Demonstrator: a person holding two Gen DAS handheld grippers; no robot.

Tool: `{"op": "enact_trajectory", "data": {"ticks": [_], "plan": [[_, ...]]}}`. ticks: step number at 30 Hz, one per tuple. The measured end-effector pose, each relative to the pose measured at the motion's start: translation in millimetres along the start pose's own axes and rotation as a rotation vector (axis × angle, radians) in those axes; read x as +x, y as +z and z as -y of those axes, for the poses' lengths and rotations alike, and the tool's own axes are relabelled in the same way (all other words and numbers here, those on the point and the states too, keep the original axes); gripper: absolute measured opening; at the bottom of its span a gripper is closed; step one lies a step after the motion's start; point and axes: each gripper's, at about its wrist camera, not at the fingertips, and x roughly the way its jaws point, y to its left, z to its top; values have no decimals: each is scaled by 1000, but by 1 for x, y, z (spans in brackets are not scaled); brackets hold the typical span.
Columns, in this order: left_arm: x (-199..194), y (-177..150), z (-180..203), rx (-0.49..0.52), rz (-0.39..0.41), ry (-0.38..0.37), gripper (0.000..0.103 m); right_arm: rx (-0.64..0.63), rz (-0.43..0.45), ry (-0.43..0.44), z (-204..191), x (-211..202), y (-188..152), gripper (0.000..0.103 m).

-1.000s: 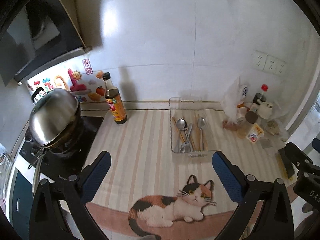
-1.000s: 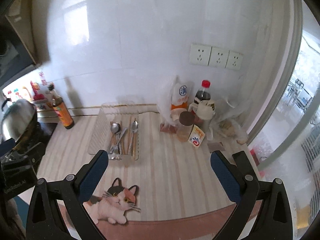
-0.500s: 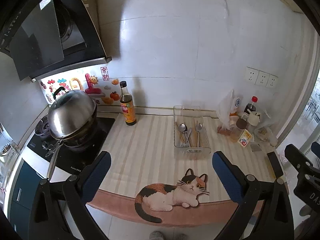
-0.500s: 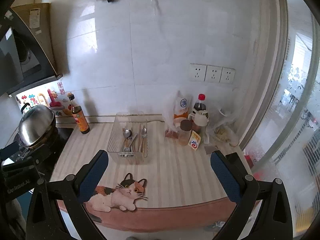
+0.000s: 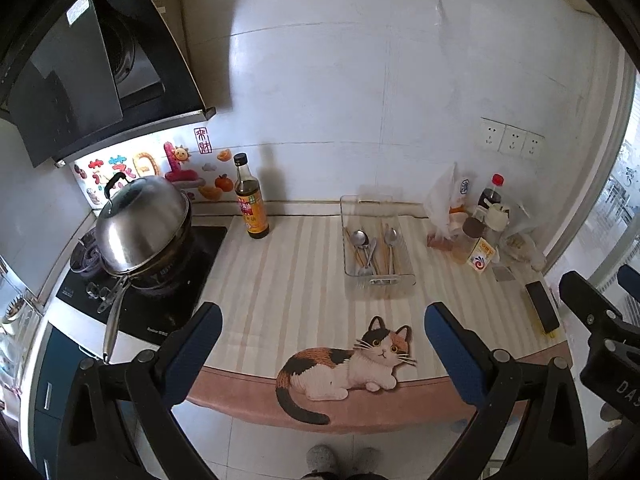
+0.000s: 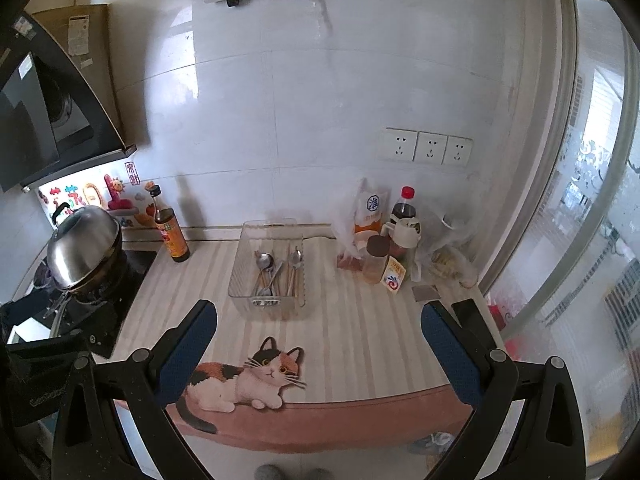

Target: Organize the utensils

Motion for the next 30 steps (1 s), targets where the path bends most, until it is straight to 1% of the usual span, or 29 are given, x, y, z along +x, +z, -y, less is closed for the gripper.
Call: {"op": "enact_trajectory", "data": {"ticks": [7,30], "plan": [[-9,5,-2,-18,11,18,103,-13,-10,-3,-1,-4,7,103],[-4,7,0,1,-1,7,103,-11,-25,7,4,0,8,103]]}}
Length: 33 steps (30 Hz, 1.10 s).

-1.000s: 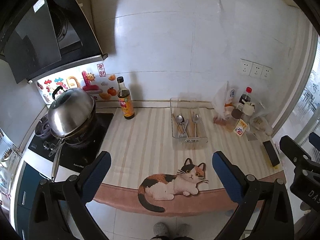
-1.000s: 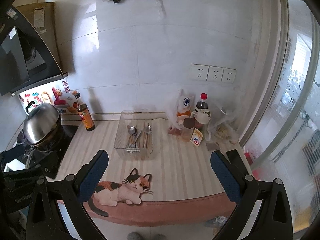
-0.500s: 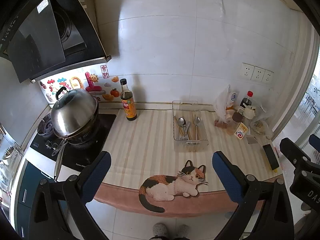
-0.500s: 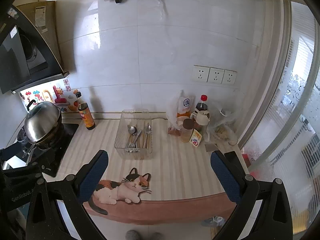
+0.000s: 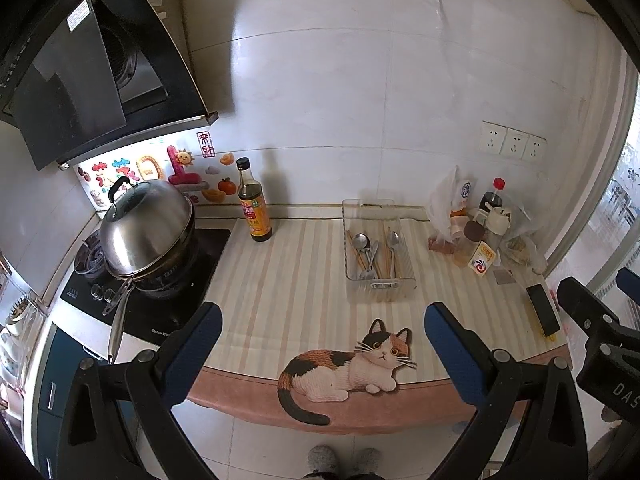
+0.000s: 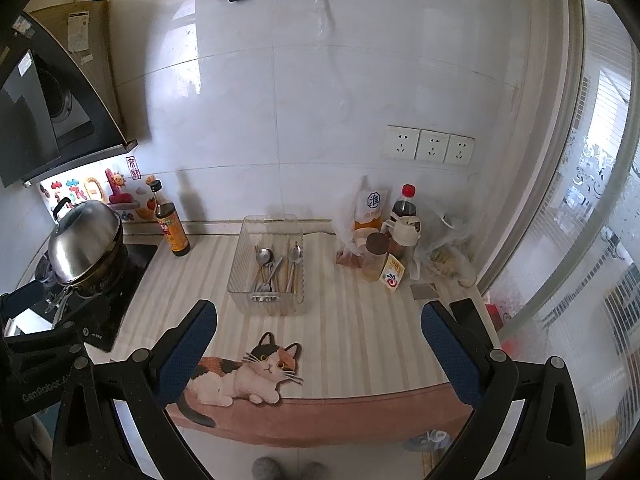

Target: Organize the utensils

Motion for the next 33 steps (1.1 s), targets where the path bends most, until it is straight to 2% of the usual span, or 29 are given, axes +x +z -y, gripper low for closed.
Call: {"op": "enact_trajectory", "data": {"ticks": [13,33], "plan": [[1,1,0,3,0,-1,103,-3,-5,-5,2,4,1,103],[15,1,1,13,-28,16,103,-8,-58,6,7,30,0,103]]}}
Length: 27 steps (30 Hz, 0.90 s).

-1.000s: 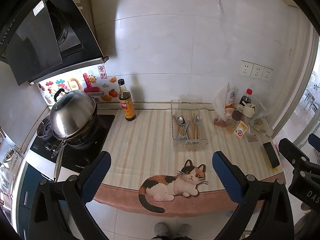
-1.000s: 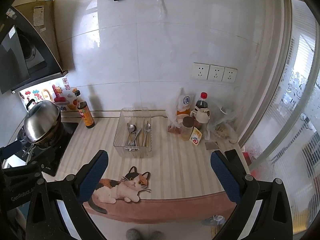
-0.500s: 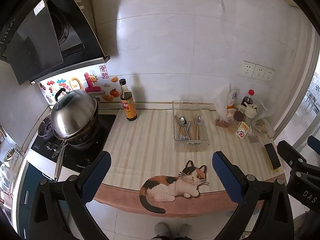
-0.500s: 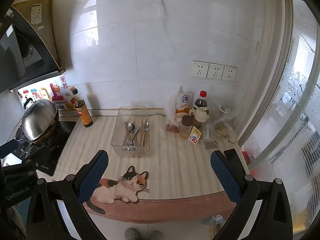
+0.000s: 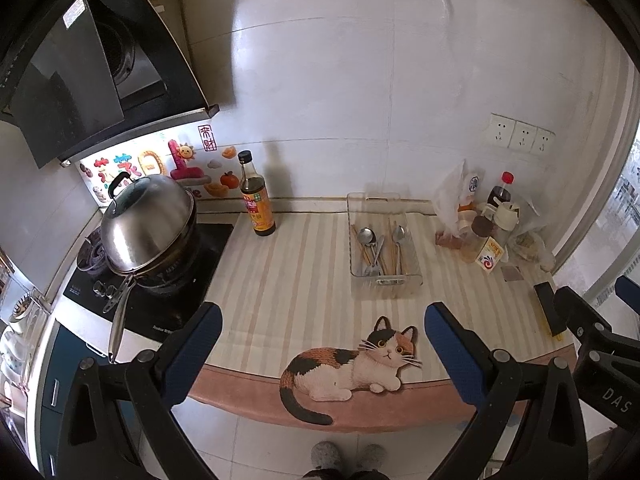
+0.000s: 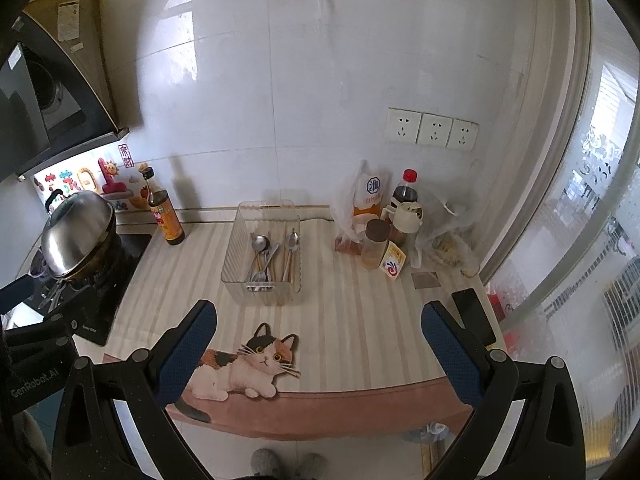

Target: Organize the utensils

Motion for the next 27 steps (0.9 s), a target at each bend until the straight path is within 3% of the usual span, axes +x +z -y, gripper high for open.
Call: {"op": "enact_trajectory", "data": {"ticks": [27], "plan": [[8,6,9,10,-6,-4,103,12,-12,-5,7,10,2,103]]}}
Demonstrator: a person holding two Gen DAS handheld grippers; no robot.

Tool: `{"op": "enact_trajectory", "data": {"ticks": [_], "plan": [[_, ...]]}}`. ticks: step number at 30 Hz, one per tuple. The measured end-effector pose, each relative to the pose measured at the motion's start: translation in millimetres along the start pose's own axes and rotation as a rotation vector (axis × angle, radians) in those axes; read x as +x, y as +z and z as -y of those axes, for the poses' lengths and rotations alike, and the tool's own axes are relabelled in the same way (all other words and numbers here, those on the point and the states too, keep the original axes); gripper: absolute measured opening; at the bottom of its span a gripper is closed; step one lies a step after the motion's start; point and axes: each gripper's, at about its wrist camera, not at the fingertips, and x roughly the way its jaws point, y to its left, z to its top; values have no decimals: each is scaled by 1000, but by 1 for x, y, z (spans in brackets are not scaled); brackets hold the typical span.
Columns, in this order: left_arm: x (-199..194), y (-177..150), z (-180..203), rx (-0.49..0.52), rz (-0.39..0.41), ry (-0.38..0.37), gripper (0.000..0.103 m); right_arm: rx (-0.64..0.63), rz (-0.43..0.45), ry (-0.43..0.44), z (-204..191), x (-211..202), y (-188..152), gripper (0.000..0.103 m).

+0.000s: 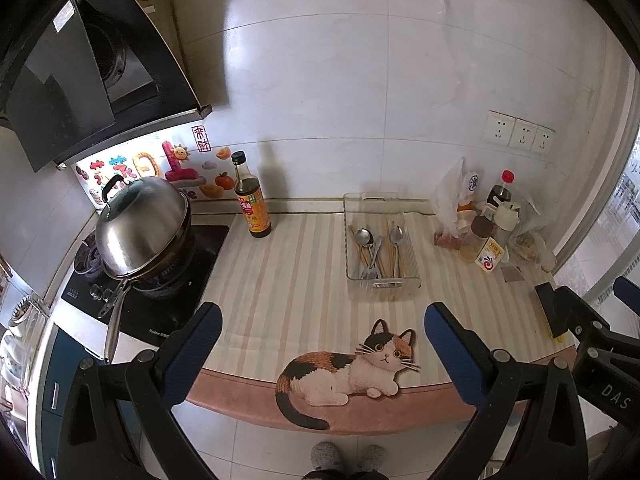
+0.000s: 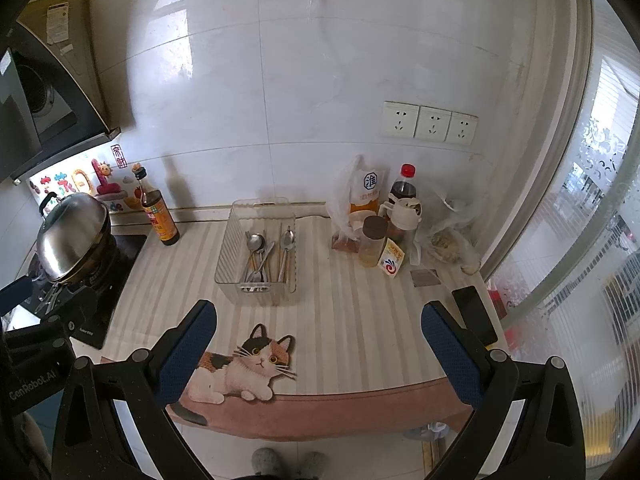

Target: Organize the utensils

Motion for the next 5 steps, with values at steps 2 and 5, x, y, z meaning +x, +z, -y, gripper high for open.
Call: {"op": "enact_trajectory", "data": {"ticks": [2,5], "plan": [[2,1,2,2,2,0,103,1,2,-1,0,-1,0,103],[4,2,4,1,3,-3,103,3,3,-1,1,3,1,103]]}}
